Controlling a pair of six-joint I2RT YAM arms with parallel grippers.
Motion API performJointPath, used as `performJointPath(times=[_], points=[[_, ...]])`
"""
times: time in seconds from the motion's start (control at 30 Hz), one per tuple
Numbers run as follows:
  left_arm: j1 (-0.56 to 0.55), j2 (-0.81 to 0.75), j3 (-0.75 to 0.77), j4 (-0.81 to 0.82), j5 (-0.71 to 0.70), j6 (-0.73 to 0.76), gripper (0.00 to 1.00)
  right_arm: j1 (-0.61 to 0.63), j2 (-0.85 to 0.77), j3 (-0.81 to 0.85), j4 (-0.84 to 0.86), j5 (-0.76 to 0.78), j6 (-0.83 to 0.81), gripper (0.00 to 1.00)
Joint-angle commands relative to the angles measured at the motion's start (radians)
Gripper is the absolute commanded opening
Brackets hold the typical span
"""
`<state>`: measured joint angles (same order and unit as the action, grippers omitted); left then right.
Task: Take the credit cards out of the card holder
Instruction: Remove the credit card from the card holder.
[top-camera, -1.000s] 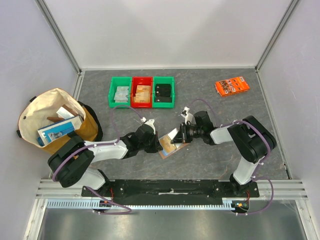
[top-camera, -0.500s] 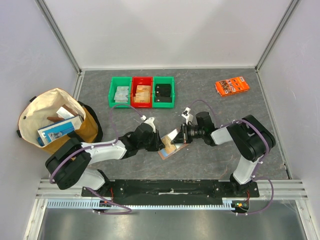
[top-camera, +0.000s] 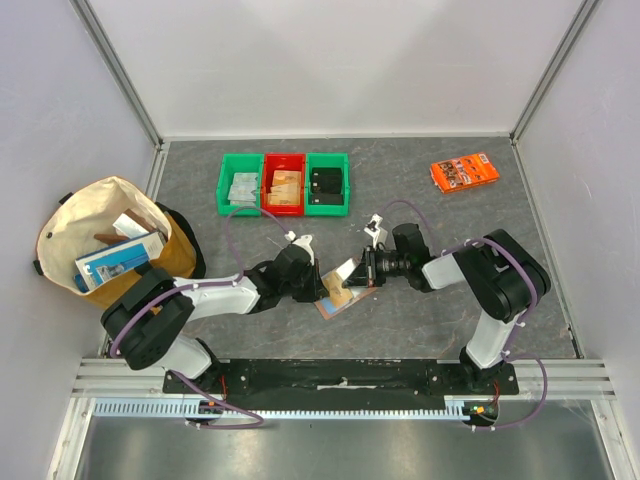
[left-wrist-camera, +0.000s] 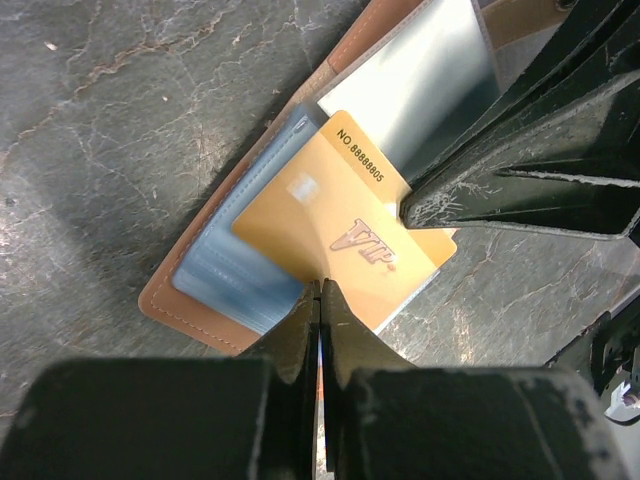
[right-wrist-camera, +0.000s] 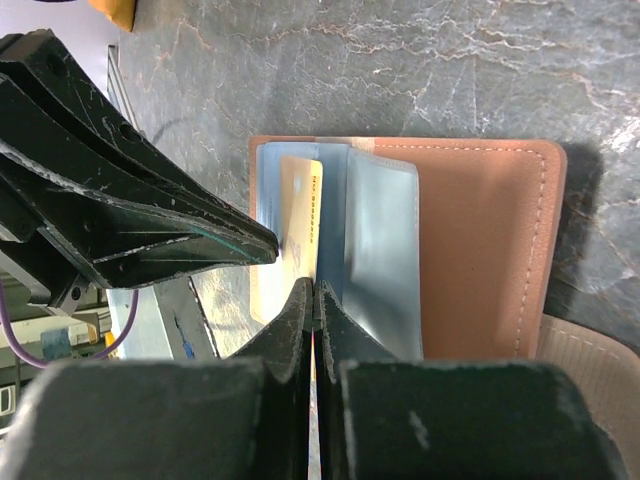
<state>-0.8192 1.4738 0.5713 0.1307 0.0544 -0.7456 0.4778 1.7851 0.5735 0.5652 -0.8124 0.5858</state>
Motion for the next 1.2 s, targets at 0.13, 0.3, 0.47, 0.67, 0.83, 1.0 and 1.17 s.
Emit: performJointPath(times=[0.13,0.3,0.47,0.67,0.83,1.0,1.17], points=[[0.003,0.013,0.002,-0.08,-0.018,0.005,0.02,-0.03,-0.015,0.008,-0.025,0.018,-0.03,0.0],[0.003,0.025,0.013,-0.098,-0.011,0.017,0.02,-0.054,-0.068,0.029,-0.155,0.074,-0.121,0.0],[0.003,0.029,0.015,-0.097,-0.001,0.022,0.02,-0.053,-0.066,0.054,-0.206,0.052,-0.153,0.1],[0.003,0.034,0.018,-0.092,0.01,0.025,0.02,-0.05,-0.039,0.043,-0.157,0.027,-0.123,0.31],[0.002,0.039,0.015,-0.085,0.018,0.025,0.02,-0.039,-0.015,0.028,-0.097,0.006,-0.081,0.36],[0.003,0.043,0.016,-0.082,0.024,0.025,0.02,-0.022,0.008,0.026,-0.062,-0.016,-0.058,0.32],[0.003,0.037,0.013,-0.08,0.022,0.023,0.02,-0.025,-0.001,0.031,-0.053,-0.021,-0.047,0.06]])
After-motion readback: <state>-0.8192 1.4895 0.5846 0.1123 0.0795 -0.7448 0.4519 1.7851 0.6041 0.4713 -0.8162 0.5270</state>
